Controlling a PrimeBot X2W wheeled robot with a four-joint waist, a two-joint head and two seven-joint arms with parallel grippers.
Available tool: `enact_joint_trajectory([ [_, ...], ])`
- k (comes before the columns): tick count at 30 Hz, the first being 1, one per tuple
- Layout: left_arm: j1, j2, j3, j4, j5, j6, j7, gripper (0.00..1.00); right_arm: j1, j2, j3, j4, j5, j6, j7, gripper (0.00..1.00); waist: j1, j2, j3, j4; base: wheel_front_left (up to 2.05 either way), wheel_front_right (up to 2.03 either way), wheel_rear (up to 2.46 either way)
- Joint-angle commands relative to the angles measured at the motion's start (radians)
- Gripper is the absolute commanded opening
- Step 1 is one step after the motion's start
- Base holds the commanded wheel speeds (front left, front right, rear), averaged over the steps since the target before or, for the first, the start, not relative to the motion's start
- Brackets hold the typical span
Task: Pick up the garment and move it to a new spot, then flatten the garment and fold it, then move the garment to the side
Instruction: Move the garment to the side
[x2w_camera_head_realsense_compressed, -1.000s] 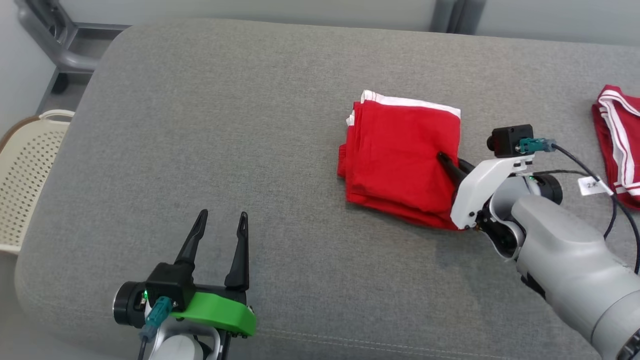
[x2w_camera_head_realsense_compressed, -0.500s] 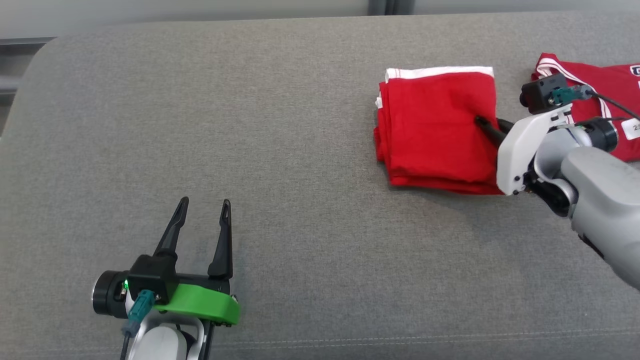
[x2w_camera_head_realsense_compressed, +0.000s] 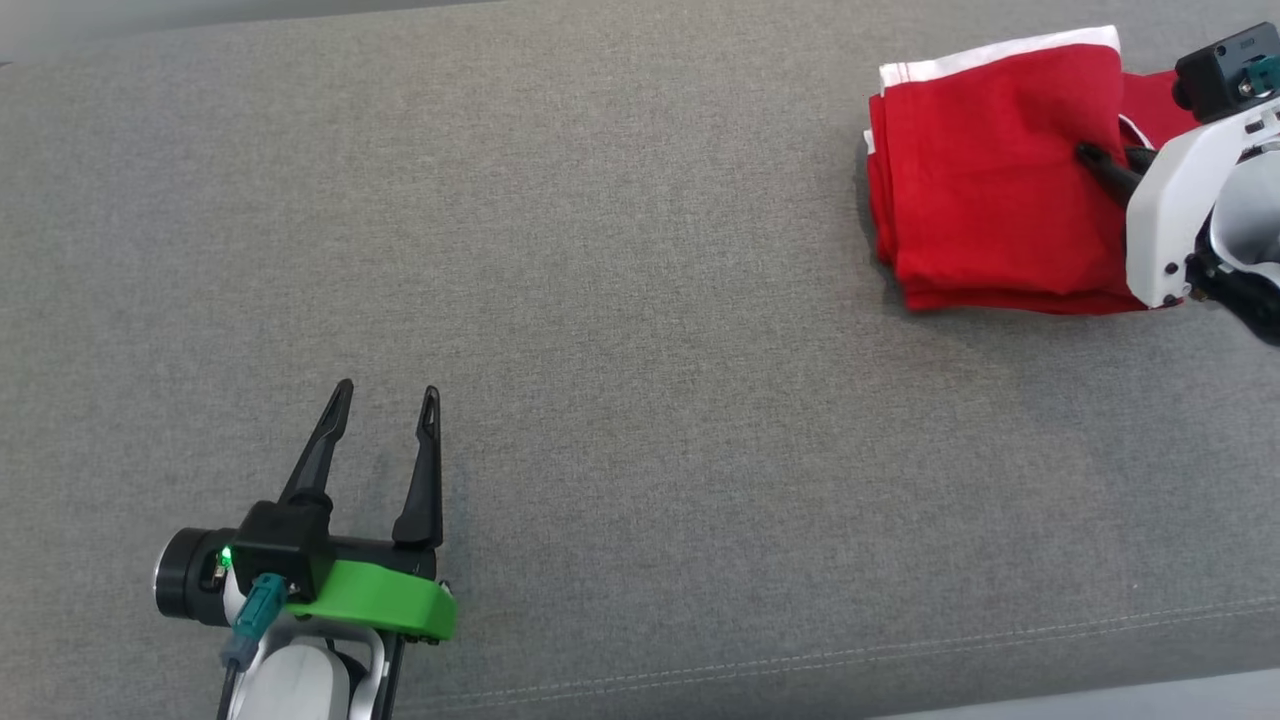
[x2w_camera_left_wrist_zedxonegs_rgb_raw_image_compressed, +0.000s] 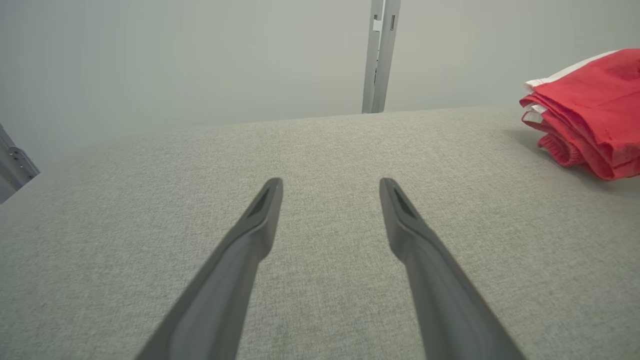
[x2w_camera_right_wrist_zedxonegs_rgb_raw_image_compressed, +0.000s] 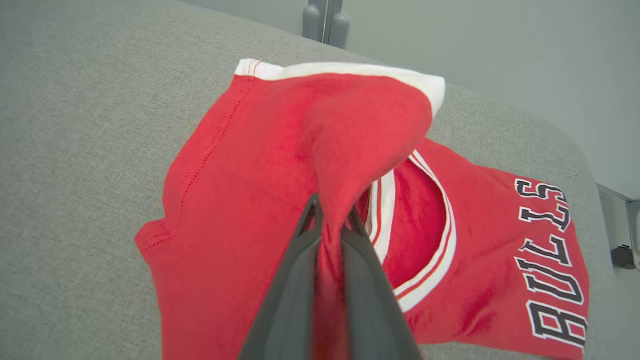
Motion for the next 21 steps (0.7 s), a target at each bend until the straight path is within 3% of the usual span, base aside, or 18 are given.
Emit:
enact_joint_trajectory([
  [1, -0.012, 0.008, 0.003, -0.003, 0.006, -0.003, -0.004, 1.0, -0.017, -0.012, 0.006, -0.007, 0.002, 0.0, 0.007, 0.0, 0.0, -0.0001, 0.005, -0.006, 0.0, 0.0, 0.0],
  [21, -0.035, 0.039, 0.022, -0.052, 0.023, -0.013, -0.004, 1.0, -0.189, -0.177, 0.09, -0.003, -0.011, 0.0, 0.088, 0.0, 0.0, -0.0001, 0.099, 0.001, 0.0, 0.0, 0.0],
])
